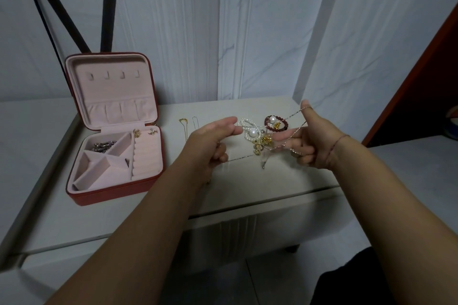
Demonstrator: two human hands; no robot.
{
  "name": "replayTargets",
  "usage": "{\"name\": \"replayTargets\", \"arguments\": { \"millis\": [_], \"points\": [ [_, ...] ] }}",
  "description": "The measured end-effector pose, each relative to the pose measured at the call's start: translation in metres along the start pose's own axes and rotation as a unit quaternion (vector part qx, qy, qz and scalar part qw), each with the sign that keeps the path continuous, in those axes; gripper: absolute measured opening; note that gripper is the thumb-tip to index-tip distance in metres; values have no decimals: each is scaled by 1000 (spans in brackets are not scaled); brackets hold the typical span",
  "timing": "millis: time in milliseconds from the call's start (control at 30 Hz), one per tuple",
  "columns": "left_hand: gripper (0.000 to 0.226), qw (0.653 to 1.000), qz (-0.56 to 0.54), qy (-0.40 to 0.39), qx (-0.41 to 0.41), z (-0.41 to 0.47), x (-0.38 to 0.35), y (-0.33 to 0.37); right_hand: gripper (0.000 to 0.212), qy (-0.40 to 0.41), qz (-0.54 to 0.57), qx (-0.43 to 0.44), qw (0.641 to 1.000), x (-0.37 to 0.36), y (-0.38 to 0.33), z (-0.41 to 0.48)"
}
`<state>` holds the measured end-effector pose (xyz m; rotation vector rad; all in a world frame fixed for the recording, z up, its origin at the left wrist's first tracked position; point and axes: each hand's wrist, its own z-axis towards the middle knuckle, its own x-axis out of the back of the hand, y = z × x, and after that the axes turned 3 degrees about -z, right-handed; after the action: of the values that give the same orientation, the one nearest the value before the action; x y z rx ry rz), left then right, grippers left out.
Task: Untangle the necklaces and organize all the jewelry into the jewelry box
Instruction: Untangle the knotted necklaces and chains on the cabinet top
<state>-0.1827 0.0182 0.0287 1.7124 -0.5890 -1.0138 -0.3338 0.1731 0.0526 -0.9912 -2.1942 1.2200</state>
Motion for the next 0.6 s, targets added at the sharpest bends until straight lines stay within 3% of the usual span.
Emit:
{"name": "replayTargets", "arguments": {
  "millis": [267,500,600],
  "points": [
    [21,998,62,-21,-23,-2,-4,0,96,-96,74,41,992,-4,-4,-3],
    [19,1000,11,-7,-18,2,-7,2,92,-63,50,78,994,-4,-5,1],
    [23,999,23,0,-31,4,-8,1,77,-33,8,82,996,-5,-6,-3]
  ]
}}
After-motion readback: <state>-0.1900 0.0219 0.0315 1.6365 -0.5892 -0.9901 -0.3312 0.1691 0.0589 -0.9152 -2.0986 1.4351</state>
